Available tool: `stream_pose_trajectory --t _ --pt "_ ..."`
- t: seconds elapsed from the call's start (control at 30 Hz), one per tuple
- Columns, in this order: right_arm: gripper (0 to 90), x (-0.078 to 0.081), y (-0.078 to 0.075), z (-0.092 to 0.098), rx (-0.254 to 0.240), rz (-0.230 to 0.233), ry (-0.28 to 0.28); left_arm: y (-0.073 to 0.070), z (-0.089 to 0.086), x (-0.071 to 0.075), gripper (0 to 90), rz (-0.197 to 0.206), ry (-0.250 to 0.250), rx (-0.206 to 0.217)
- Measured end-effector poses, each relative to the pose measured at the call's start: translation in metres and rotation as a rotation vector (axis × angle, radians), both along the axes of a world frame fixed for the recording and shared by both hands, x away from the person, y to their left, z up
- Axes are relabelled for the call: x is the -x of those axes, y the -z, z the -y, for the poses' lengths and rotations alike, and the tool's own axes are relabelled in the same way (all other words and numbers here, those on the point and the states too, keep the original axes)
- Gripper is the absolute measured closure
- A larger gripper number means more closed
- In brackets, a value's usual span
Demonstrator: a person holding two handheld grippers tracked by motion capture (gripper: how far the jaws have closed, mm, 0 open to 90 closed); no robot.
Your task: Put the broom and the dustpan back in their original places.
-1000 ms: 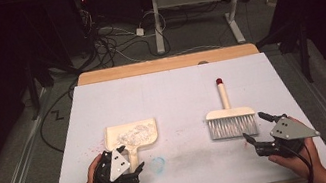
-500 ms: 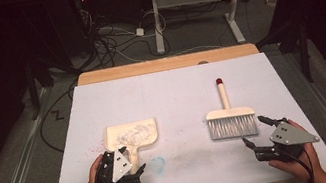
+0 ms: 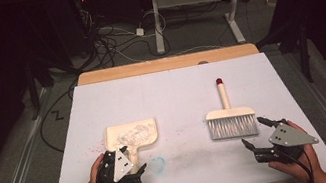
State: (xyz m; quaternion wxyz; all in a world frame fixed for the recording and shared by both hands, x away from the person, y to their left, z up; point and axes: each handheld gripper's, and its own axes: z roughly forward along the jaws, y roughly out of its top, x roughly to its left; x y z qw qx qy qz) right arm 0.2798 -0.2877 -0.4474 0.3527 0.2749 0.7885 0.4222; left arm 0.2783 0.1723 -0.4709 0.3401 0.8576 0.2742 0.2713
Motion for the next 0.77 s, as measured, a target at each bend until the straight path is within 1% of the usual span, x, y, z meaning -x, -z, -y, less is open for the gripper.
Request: stream_pose_trajectory --t 0.2,0.57,0.77 --pt "19.2 0.0006 -0.0002 -0.0017 0.011 0.008 0.001 -0.0002 -0.0013 0.0003 18.7 0.0 -0.002 -0.001" --pt "19.2 0.0008 -0.0005 -0.0015 0.009 0.009 -0.002 -0.0003 -0.0004 -0.0022 18.7 -0.002 -0.004 0.003" --pt "19.2 0.0006 -0.0022 0.0005 0.005 0.017 0.007 -0.0004 0.0023 -0.0052 18.7 -0.005 -0.004 0.007"
